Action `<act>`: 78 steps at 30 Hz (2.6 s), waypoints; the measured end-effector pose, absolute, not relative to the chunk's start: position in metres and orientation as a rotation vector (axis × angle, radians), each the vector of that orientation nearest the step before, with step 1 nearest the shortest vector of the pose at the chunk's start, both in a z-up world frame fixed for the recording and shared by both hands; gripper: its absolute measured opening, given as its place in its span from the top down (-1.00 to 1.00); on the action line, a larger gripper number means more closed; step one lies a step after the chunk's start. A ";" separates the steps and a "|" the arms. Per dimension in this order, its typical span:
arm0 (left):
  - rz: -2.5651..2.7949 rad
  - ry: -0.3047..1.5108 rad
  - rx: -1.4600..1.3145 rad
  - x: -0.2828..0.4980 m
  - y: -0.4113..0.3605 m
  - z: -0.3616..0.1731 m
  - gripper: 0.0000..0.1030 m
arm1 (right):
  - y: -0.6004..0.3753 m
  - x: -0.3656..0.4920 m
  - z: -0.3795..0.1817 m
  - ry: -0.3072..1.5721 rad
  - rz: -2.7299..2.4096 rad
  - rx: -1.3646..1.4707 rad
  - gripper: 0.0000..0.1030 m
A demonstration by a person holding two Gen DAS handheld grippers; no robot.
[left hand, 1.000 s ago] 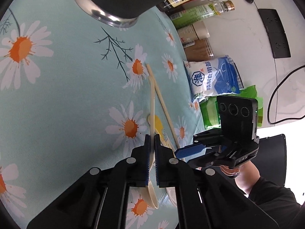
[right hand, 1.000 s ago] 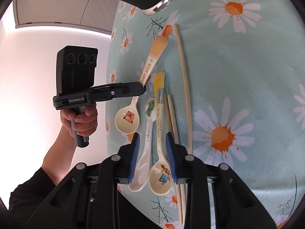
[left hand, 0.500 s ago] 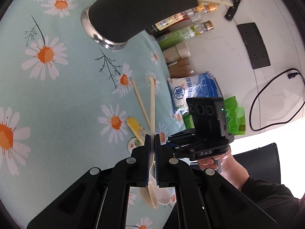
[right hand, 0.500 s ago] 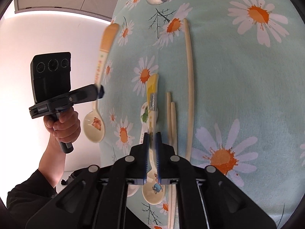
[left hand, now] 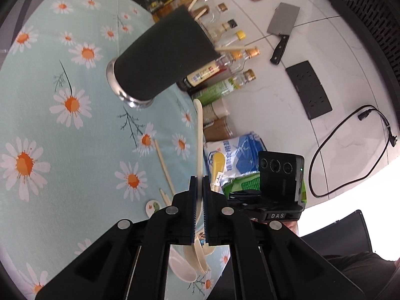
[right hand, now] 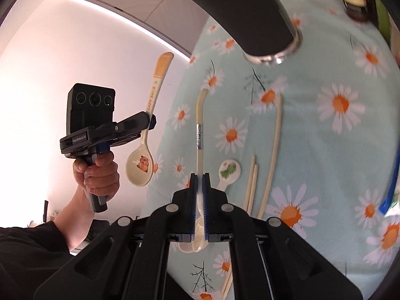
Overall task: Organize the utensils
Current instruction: 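Lift both held spoons up over the black holder, then lower both spoons into the black holder and open both tools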
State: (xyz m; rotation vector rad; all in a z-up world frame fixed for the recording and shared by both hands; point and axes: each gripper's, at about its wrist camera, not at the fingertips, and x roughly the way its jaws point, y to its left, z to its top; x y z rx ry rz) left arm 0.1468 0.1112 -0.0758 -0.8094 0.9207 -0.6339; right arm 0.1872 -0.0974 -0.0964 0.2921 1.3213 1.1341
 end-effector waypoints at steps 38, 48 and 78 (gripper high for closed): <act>-0.191 0.224 -0.469 0.258 0.100 0.095 0.93 | -0.080 0.361 0.086 0.623 0.937 0.459 0.89; -0.194 0.269 -0.475 0.295 0.097 0.062 0.93 | -0.069 0.382 0.061 0.635 0.884 0.417 0.89; -0.237 0.435 -0.488 0.289 0.090 0.028 0.40 | -0.076 0.367 0.035 0.750 0.867 0.474 0.31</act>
